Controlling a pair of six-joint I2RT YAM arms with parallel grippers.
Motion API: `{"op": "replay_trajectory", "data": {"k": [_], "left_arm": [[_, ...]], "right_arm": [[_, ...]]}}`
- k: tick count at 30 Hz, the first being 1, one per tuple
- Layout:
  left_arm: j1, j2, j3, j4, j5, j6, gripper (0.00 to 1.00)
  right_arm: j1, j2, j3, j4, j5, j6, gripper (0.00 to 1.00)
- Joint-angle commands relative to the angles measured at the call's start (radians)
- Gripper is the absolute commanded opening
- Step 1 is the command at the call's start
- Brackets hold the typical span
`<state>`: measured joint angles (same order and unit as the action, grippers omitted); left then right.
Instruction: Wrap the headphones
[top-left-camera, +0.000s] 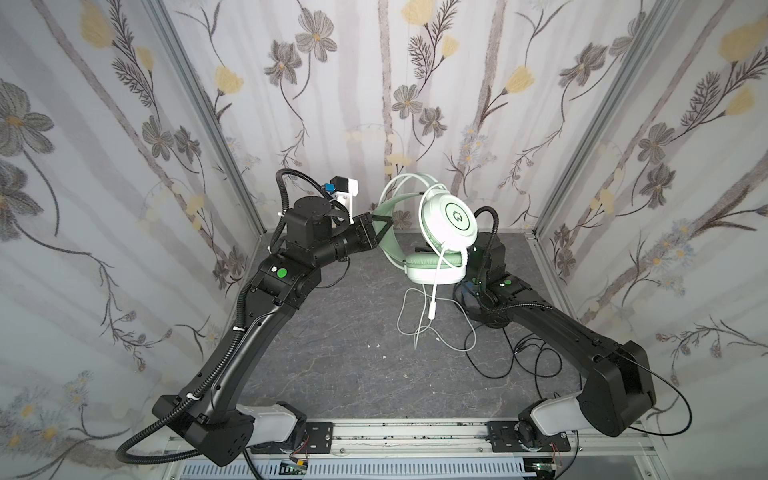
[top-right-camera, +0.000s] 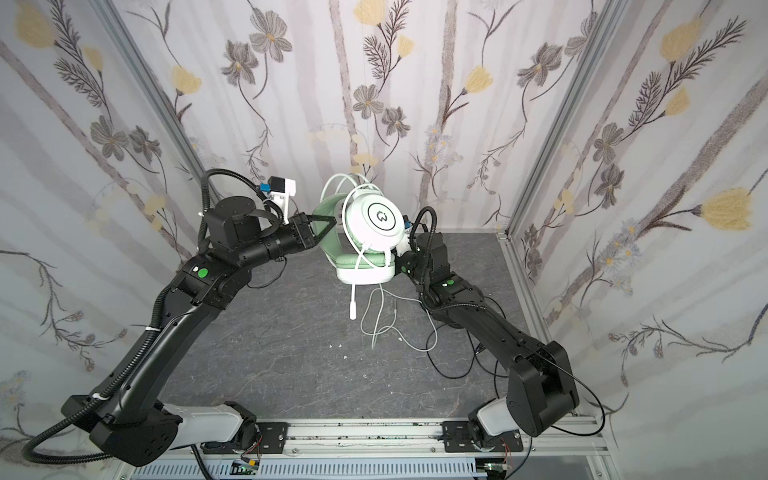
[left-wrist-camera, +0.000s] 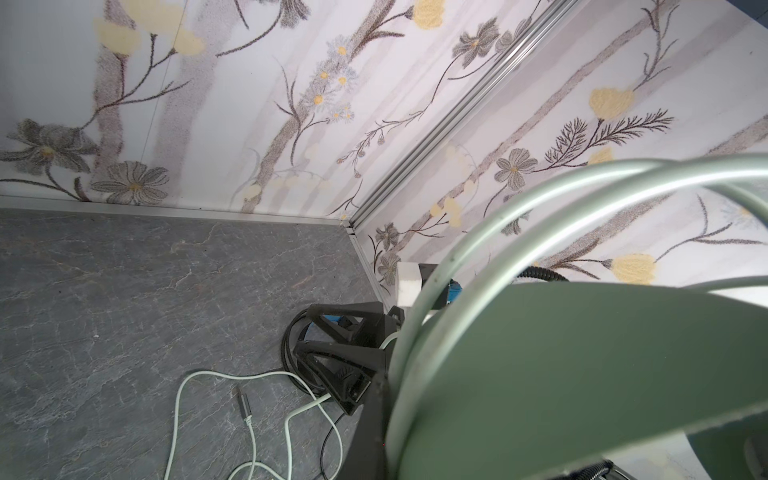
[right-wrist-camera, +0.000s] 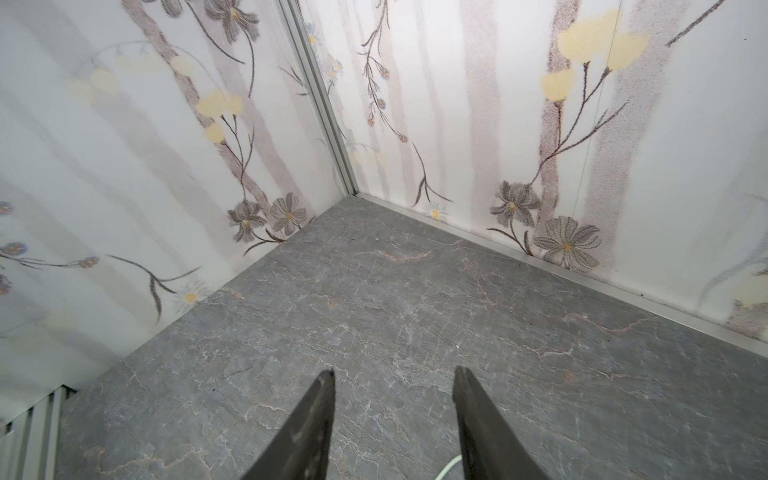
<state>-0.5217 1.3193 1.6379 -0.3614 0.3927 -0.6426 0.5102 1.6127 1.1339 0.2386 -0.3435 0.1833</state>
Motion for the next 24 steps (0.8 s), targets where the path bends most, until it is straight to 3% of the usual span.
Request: {"op": "replay_trajectory", "data": {"k": [1, 15, 24], "left_arm": [[0.002, 0.005, 0.017, 0.103, -0.011, -0.05, 0.0], [0.006, 0.022, 0.03, 0.149, -0.041, -0.095, 0.0], [0.023, 0.031, 0.03, 0.186, -0.062, -0.131, 0.0]], "right_arm": [[0.002, 0.021, -0.01, 0.159, -0.053, 0.065, 0.48], [0.007, 0.075, -0.141, 0.338, -0.106, 0.138, 0.4], [0.022, 0.076, -0.246, 0.412, -0.117, 0.18, 0.46]]}}
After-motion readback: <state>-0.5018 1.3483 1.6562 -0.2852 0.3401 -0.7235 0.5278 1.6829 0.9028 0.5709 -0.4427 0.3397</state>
